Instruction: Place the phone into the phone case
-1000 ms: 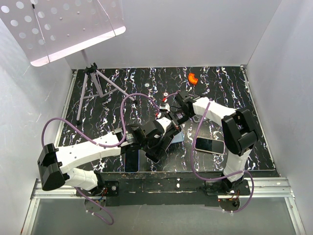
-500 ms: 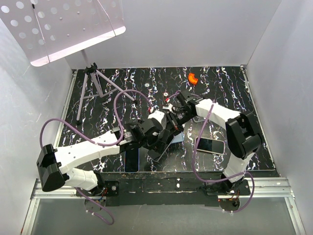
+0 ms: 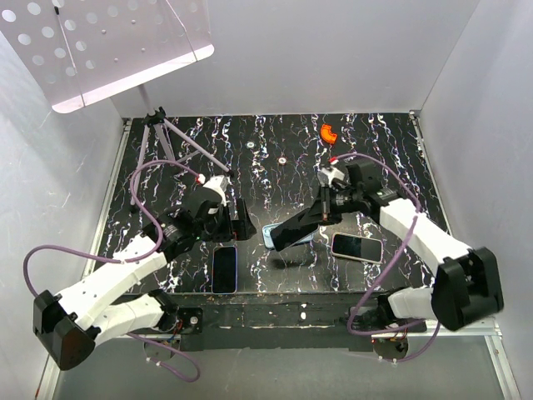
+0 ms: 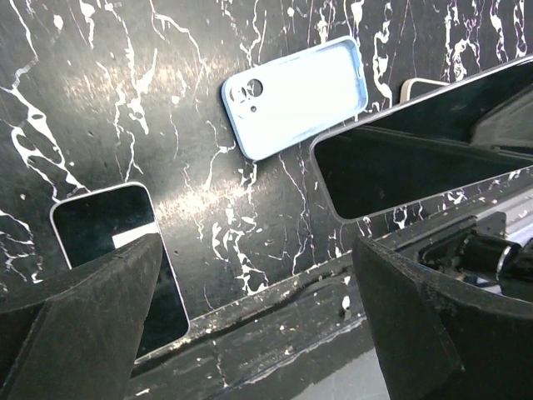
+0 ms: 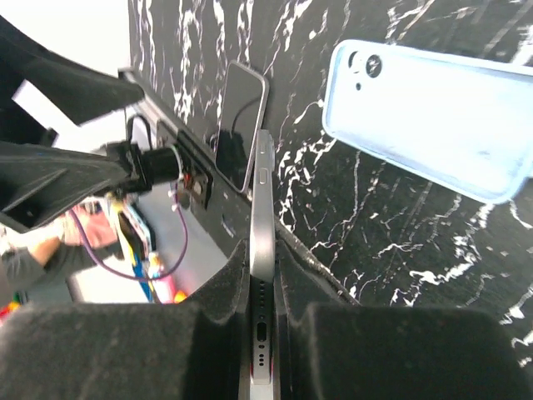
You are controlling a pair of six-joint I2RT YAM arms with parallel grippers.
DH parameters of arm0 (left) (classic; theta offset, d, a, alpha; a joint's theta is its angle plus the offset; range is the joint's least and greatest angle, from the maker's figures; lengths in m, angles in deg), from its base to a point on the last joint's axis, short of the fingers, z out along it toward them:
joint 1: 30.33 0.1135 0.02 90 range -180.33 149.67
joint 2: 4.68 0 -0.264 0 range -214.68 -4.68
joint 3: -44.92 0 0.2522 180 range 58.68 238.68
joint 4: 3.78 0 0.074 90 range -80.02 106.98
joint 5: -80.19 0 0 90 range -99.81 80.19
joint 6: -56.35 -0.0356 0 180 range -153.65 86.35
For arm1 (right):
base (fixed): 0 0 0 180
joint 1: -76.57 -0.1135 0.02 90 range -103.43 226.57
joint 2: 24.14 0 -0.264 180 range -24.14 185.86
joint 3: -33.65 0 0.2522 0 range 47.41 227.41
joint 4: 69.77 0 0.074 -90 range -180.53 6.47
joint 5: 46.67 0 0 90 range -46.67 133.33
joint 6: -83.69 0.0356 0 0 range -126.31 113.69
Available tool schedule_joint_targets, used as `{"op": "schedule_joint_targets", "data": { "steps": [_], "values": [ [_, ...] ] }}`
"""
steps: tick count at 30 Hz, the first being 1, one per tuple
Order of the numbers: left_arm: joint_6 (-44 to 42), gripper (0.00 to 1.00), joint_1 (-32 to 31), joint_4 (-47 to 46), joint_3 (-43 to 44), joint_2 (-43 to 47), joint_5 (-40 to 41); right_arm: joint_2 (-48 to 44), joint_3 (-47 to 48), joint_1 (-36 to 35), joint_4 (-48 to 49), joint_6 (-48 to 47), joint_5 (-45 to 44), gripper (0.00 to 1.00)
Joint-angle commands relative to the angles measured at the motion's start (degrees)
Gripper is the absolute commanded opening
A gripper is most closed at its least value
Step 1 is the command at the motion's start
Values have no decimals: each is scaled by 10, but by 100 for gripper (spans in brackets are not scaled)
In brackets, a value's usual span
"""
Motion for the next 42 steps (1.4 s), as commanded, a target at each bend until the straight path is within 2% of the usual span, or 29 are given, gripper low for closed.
{"op": "schedule_joint_targets", "data": {
  "steps": [1,6,13,17,22,30,42],
  "values": [
    [39,98,41,-50,-43,14,-114,-89,-54,43,104,69,-33,1],
    [67,98,82,-91,-73,-12,-198,-161,-119,75,166,107,-60,1],
    [105,93,115,-155,-100,-80,-281,-145,-127,76,198,100,-61,1],
    [110,87,119,-155,-89,-125,-282,-103,-117,76,221,99,-35,1],
    [117,83,122,-169,-78,-172,-280,-49,-96,72,231,98,-10,1],
    [133,83,124,-206,-65,-246,-282,13,-81,53,264,90,-17,1],
    [147,82,124,-237,-50,-292,-260,100,-74,29,323,90,-24,1]
  ]
}}
